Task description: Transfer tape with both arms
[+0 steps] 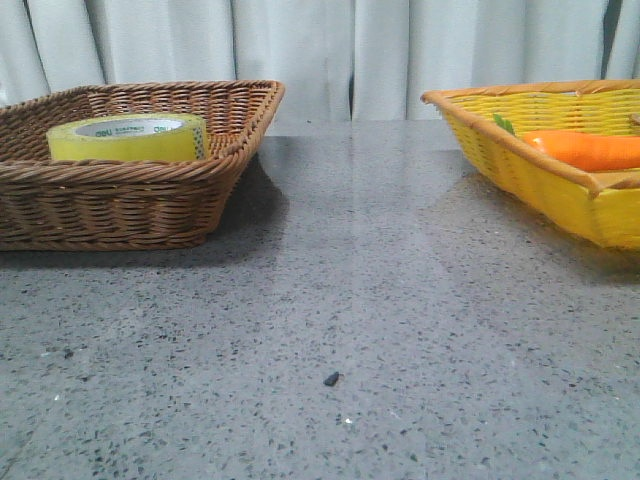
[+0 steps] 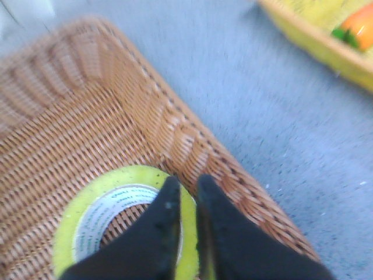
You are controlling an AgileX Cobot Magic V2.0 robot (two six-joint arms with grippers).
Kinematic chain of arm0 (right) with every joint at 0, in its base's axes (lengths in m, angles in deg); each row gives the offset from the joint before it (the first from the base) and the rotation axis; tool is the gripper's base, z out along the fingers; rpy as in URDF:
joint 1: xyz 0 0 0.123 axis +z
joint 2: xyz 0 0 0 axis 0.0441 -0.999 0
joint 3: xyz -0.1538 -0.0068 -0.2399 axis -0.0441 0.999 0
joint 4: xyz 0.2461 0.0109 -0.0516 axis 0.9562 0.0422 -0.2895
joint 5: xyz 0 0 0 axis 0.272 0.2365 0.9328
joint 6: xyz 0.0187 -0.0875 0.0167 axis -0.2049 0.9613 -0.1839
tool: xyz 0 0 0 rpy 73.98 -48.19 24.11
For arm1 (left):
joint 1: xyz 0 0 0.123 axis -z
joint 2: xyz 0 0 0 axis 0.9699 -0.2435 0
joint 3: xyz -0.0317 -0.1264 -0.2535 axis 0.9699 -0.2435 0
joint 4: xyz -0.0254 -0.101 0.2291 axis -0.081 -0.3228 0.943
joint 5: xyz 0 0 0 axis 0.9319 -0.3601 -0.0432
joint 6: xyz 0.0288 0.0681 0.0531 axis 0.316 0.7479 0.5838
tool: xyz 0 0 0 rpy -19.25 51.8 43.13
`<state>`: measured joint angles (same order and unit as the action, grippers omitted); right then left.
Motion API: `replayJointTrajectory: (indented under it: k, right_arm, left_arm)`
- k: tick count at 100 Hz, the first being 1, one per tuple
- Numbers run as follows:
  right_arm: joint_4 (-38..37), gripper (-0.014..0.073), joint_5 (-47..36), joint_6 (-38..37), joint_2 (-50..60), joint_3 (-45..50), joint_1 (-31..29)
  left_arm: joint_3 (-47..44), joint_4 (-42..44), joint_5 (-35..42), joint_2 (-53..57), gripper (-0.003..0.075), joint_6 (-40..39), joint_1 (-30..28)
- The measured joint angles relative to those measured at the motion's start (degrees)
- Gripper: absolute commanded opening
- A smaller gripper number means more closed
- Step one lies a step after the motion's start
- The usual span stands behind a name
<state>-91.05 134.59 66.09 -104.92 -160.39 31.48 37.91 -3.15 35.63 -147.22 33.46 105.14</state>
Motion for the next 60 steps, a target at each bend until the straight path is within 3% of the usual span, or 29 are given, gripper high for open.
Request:
replayJointTrajectory:
  k: [31, 60]
  right_arm:
    - [-2.19, -0.0074, -19.96, -2.08, 15.58, 24.96, 0.0]
    - [-2.32, -0.0074, -25.23, -4.28, 28.15, 38.68, 0.0]
  left_arm:
    - [-16.06, -0.13, 11.51, 20.78, -0.0021, 0.0, 0.0]
    - [-34.63, -2.17, 15.21, 45.65, -0.0021, 0.12, 0.0]
